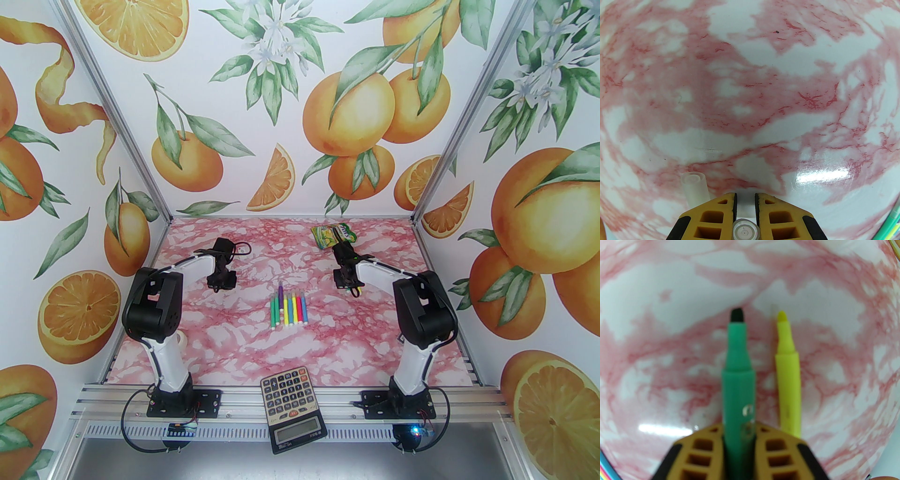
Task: Open the pen caps
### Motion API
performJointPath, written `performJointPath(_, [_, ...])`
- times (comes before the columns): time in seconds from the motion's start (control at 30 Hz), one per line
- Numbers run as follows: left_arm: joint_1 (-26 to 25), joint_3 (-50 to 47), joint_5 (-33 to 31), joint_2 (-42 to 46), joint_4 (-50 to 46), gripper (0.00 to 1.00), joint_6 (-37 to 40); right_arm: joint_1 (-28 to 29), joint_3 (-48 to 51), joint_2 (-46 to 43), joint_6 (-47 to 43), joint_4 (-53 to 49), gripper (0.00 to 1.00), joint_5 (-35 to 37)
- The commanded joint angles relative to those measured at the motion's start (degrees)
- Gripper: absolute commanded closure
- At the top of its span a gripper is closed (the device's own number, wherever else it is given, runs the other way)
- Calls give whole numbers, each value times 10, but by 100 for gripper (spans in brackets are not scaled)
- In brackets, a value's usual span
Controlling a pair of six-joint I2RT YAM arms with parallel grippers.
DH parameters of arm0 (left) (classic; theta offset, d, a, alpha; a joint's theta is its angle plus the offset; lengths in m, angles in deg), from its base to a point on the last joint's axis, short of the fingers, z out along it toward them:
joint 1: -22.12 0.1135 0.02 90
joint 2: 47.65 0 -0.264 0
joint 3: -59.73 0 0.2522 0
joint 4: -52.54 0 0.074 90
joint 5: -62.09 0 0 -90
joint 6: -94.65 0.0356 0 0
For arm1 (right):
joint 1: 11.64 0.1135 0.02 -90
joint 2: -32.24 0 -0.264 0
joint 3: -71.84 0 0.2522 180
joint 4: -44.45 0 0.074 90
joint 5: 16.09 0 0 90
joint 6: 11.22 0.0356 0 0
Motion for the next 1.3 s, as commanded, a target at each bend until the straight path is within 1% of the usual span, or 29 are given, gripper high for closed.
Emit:
performJointPath(0.0, [3,17,0,-9,-3,85,4,-4,-17,10,6,-14,79,4])
performJointPath(0.33, [3,17,9,0,-4,74,4,-4,-20,8,5,-18,74,3])
performJointPath(0.53, [3,12,14,26,1,68,4,-4,-15,-10,3,-18,71,0])
performJointPath(0.57, [2,13,29,32,0,67,3,-3,-15,-16,2,-20,70,0])
performJointPath(0.8, [3,13,54,81,-8,62,0,18,-8,-61,-30,-27,67,-1])
performJointPath(0.9, [3,4,70,106,-1,56,1,33,-7,-74,-38,-32,67,-16])
performJointPath(1.03, [2,-22,103,146,25,48,8,59,3,-97,-41,-27,66,-67])
performJointPath(1.27, [3,-103,212,222,120,41,3,112,13,-113,-34,-24,65,-141])
